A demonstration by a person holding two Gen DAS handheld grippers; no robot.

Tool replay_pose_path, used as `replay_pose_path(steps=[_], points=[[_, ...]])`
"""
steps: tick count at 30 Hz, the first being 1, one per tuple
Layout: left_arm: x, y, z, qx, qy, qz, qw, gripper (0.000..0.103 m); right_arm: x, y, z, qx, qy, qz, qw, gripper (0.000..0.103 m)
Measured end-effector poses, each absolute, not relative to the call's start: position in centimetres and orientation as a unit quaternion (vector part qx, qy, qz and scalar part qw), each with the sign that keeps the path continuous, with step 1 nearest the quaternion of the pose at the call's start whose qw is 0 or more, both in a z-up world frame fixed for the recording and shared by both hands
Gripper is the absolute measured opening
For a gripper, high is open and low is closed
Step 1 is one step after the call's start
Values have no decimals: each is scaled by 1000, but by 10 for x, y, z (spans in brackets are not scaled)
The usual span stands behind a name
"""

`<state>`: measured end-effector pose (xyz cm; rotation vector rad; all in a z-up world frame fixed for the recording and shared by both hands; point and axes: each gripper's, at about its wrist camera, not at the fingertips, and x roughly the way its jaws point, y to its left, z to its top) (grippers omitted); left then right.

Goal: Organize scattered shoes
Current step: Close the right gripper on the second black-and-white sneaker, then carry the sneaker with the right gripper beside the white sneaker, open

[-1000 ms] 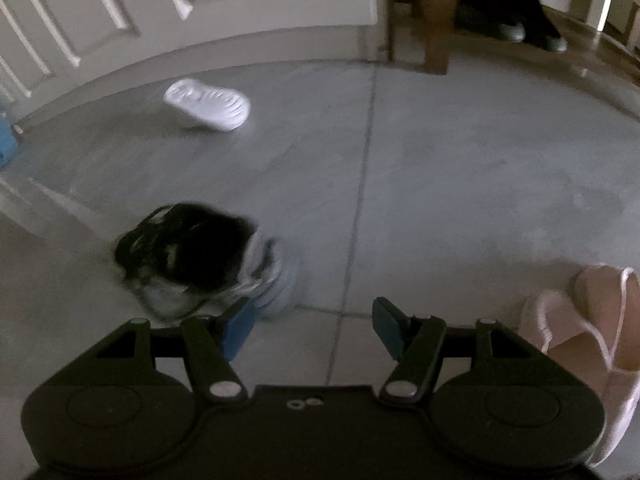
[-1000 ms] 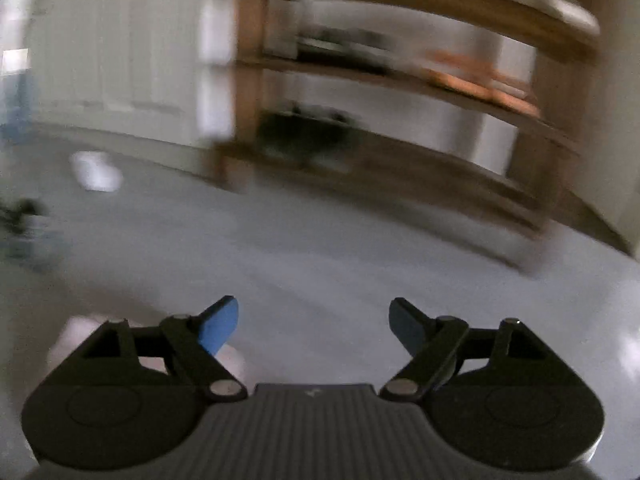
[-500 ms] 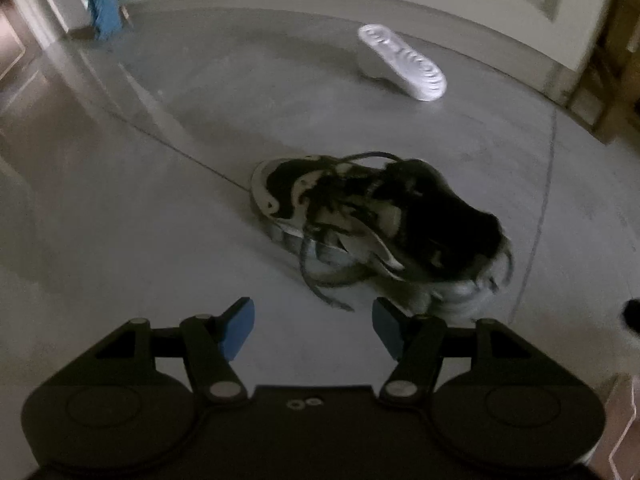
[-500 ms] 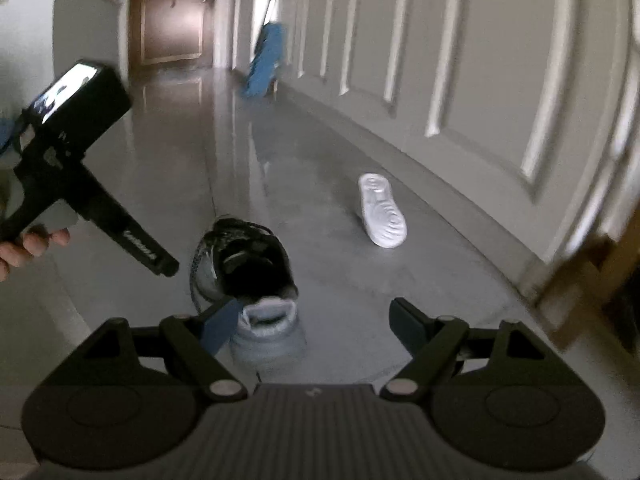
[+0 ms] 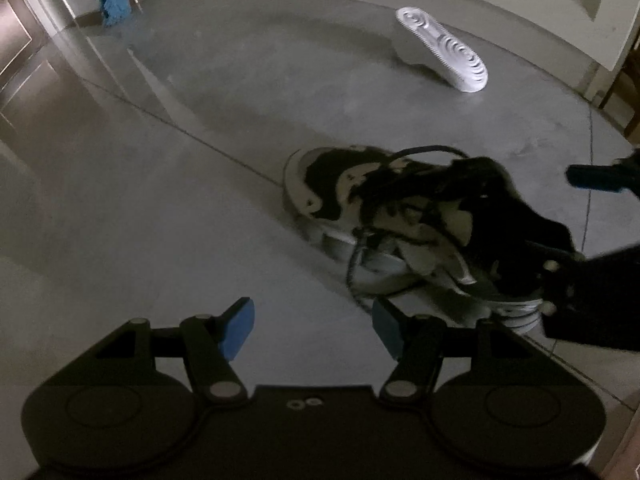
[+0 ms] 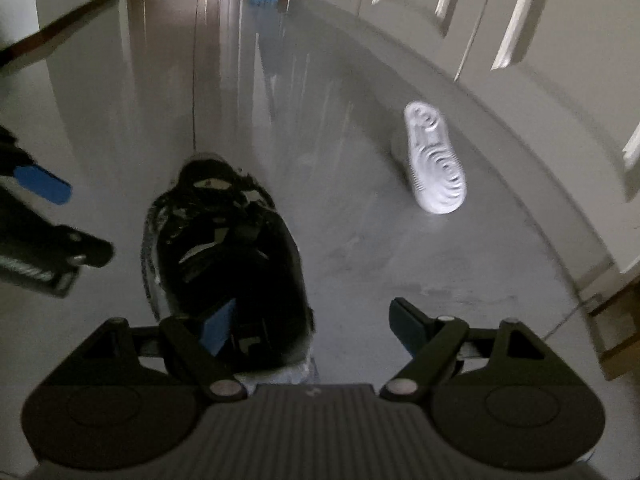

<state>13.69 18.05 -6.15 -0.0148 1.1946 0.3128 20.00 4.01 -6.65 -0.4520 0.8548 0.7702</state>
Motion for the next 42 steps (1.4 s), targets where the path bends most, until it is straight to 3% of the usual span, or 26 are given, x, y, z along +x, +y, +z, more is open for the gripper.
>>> replay_pose_path(steps=[3,7,10,14,21,29,36,42], points=[[138,184,-63,-8,561,148,814,65,209,55,-83,-211,435,363,797,76],[140,187,-68,-17,567,148,810,65,217,56,-89,-171,455,354,799,38],[141,185,-69,-13,569,145,809,65,221,55,-91,-142,457,356,803,31],[139,181,-65,-7,564,142,813,65,197,56,-92,-203,390,390,809,21],[131,184,-52,-5,555,158,816,65,163,32,-77,-169,322,399,842,19],[121,176,-42,3,552,159,819,65,146,-11,-48,-206,257,350,877,19],[115,148,-32,24,543,129,830,65,136,-101,-6,-252,231,297,891,19],[122,91,-21,52,522,52,850,65,85,-233,49,-255,242,195,916,20]])
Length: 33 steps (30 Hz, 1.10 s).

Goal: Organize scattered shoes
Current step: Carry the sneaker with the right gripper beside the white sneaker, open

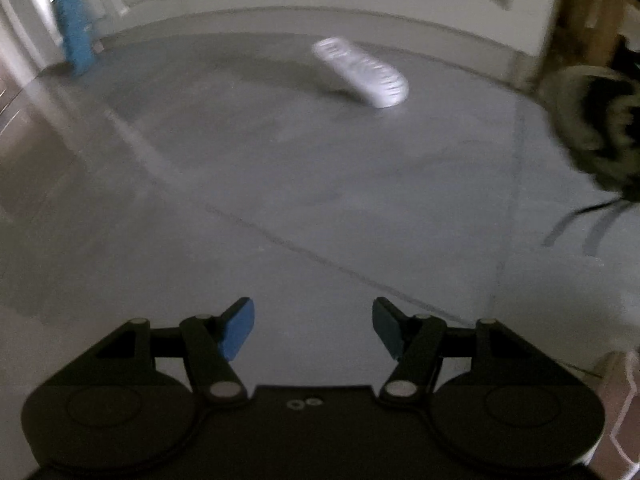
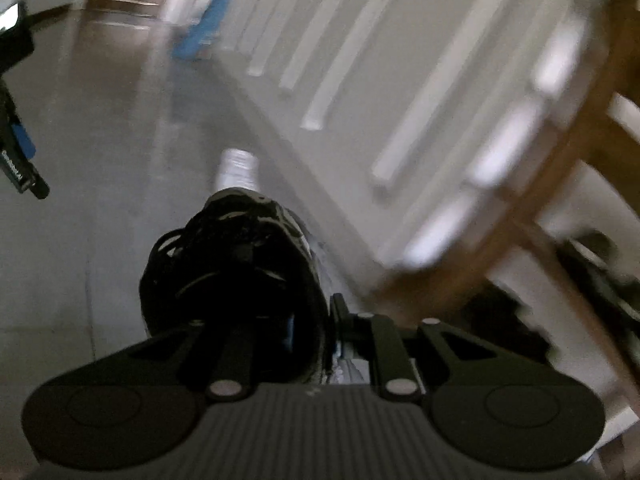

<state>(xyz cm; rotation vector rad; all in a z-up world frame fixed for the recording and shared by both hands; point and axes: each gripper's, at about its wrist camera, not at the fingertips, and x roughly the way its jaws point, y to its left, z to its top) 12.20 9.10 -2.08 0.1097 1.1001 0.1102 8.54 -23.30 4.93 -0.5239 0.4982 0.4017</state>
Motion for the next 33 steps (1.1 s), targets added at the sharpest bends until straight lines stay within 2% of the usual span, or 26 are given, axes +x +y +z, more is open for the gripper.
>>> replay_pose_path(steps=[7,13,18,25,30,33], points=[[133,-2,-18,107,509,-58,852,65,-40,-374,100,-151,285,2,947,20],[130,-67,-24,163,506,-127,837,65,-157,-424,99,-117,332,-146,925,21],[121,-109,-29,206,503,-164,823,65,-227,-431,75,-51,370,-222,901,21],[109,-134,-40,227,513,-186,807,65,-296,-421,31,-80,449,-171,873,21],[105,-134,-41,230,515,-189,804,65,-302,-411,-33,-144,535,-101,826,20],[104,-131,-39,237,510,-179,807,65,-289,-419,-37,-146,543,-88,822,19]])
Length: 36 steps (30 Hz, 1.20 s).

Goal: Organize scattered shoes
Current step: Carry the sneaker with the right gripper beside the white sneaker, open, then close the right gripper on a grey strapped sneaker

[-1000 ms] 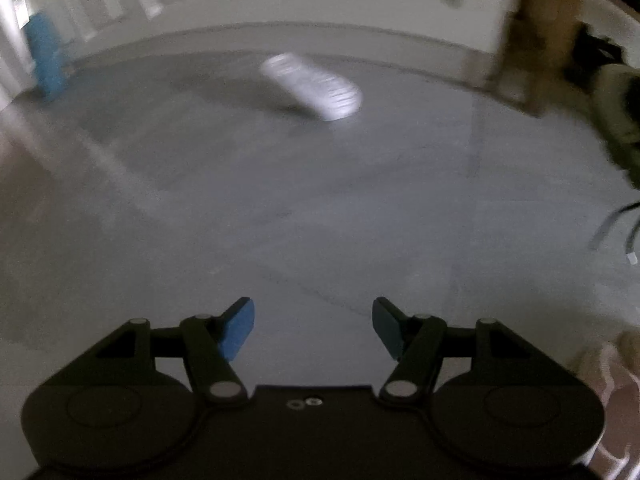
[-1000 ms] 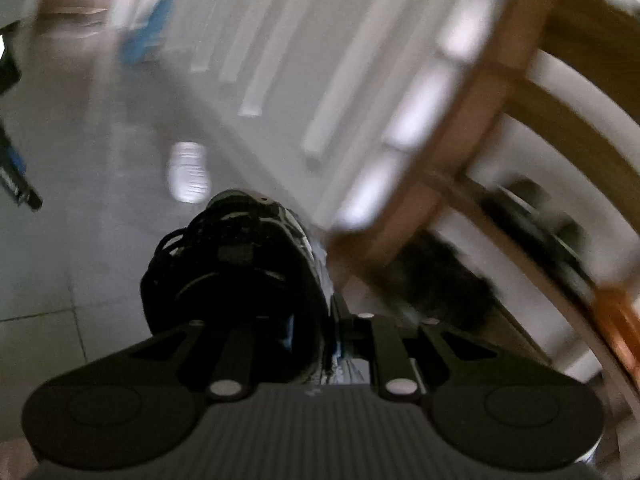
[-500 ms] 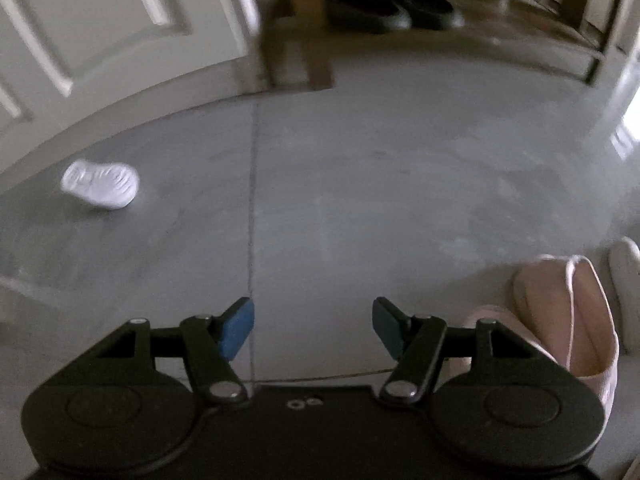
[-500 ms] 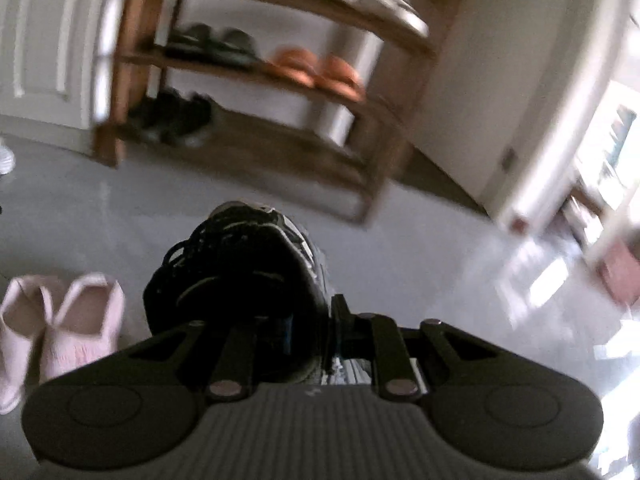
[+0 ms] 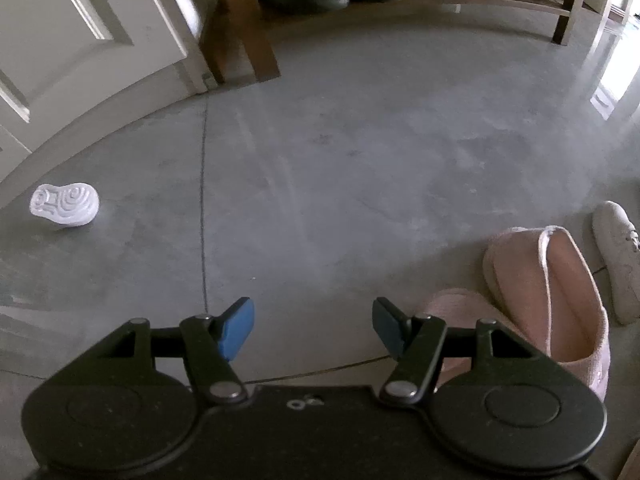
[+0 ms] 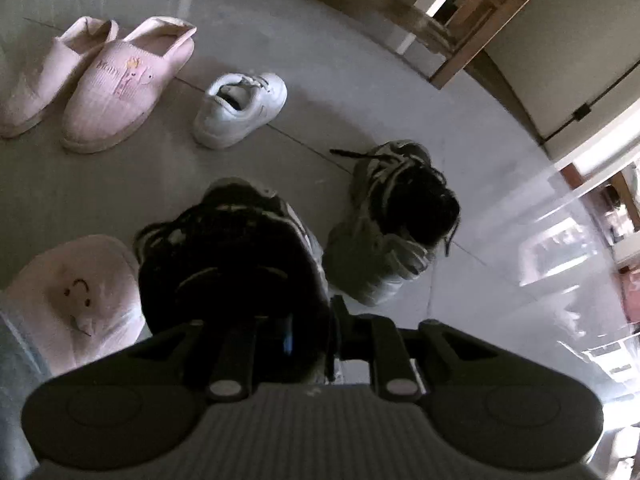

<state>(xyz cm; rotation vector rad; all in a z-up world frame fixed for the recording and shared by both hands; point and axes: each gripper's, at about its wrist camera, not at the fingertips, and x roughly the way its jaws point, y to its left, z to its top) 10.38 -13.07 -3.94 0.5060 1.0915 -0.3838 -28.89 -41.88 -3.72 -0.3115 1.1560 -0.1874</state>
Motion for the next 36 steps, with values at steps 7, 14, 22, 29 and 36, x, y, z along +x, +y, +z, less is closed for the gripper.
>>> replay_pose_path(steps=[7,14,22,29,36], points=[[78,-164,-27,290,484,-251,787,65,-256,-420,-17,-240,540,15,807,19],[14,-242,-6,335,458,-367,737,65,-231,-431,-18,-311,540,97,776,19],[-36,-275,-20,361,451,-407,708,66,-220,-454,-21,-318,550,95,766,22],[-35,-271,-20,372,457,-400,702,66,-248,-444,-26,-275,585,11,763,69],[-19,-271,-30,360,477,-405,692,66,-281,-440,11,5,604,-100,791,73]])
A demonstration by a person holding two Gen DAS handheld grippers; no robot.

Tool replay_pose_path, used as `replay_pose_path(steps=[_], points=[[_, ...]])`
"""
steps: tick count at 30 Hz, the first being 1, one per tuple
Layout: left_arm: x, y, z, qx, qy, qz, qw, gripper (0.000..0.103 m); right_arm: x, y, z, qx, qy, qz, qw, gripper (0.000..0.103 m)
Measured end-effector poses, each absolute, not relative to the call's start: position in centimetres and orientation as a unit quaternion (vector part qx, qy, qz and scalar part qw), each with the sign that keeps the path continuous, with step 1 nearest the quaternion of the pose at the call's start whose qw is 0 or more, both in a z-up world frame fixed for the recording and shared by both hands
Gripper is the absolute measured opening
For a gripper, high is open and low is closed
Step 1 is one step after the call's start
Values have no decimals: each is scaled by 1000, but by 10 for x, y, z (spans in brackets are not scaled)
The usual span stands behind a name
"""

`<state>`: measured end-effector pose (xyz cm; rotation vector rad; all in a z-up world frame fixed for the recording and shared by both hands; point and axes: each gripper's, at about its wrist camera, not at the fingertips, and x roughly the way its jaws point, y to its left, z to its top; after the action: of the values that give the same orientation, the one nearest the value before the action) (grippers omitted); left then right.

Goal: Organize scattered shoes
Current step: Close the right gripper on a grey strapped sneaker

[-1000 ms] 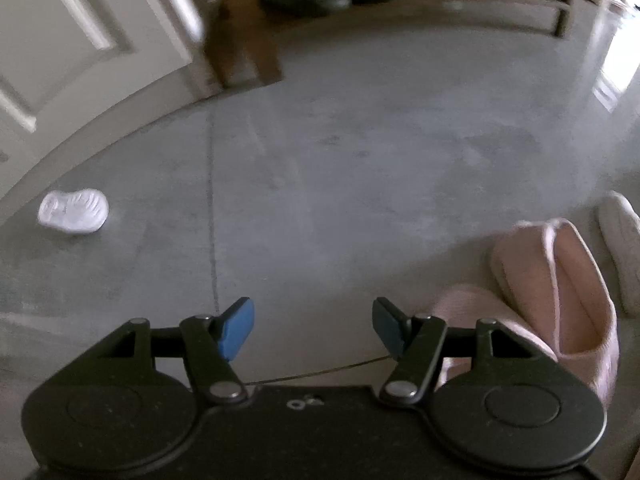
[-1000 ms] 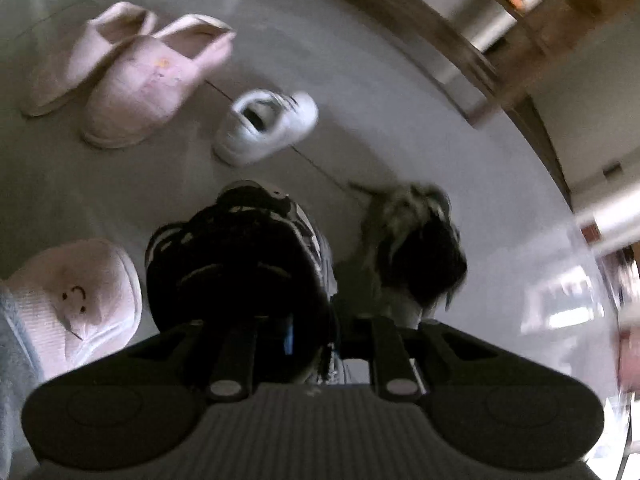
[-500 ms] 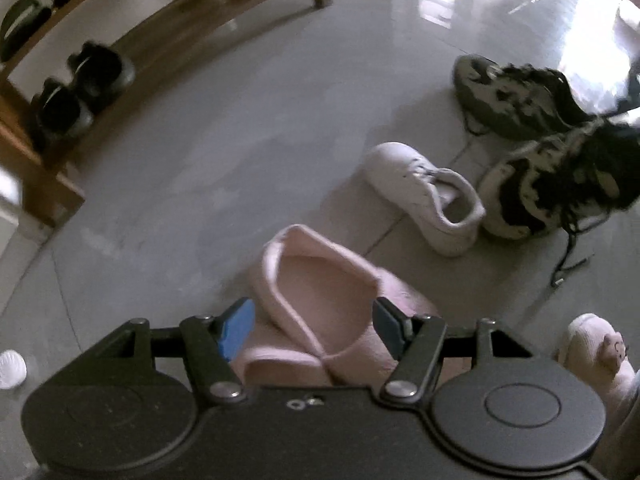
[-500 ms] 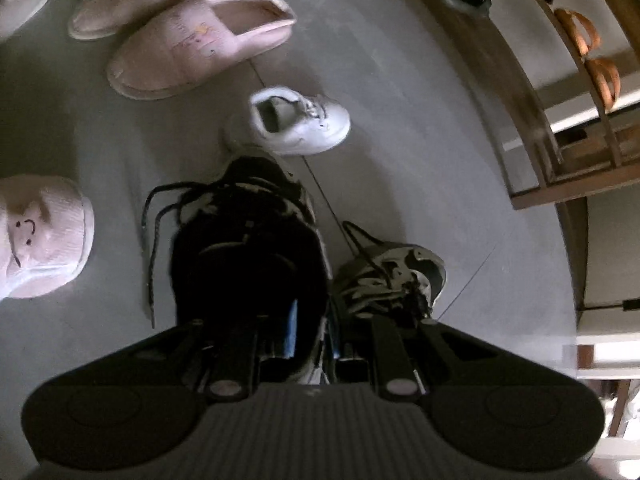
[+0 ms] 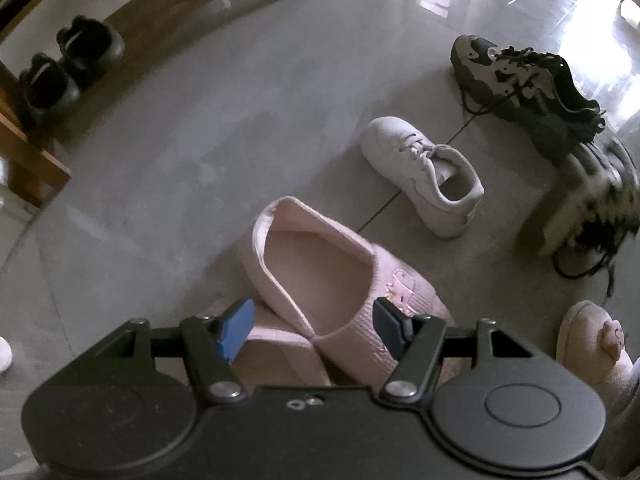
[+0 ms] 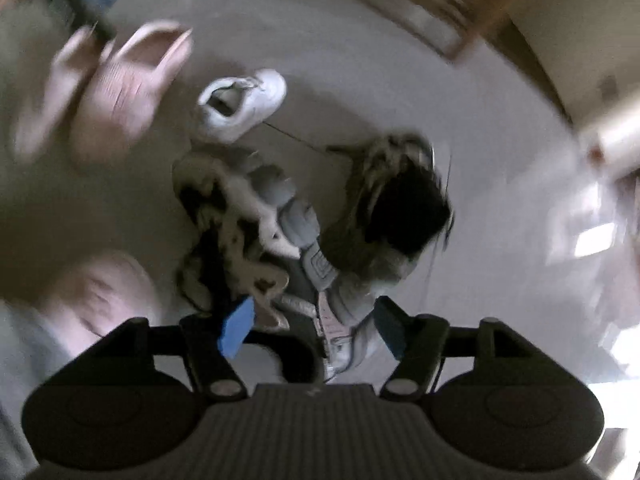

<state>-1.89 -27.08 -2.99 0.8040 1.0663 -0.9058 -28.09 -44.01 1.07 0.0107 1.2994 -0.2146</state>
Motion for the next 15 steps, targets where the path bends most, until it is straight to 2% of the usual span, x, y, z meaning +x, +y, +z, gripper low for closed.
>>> replay_pose_path(steps=[2,5,7,9,13,15], points=[[-15,-272,-35,358,480,-410,688,66,-289,-444,1,117,609,-96,778,73],[-15,-271,-37,357,483,-414,685,66,-314,-439,-25,206,597,-145,761,73],[-17,-270,-37,364,478,-426,677,66,-329,-440,-35,261,570,-175,760,73],[-19,-268,-37,375,471,-427,675,66,-349,-443,-45,344,504,-213,763,73],[-16,-264,-39,383,471,-422,673,66,-370,-437,-70,413,407,-263,772,73],[-12,-263,-39,375,478,-419,674,66,-367,-439,-79,410,396,-266,777,73]])
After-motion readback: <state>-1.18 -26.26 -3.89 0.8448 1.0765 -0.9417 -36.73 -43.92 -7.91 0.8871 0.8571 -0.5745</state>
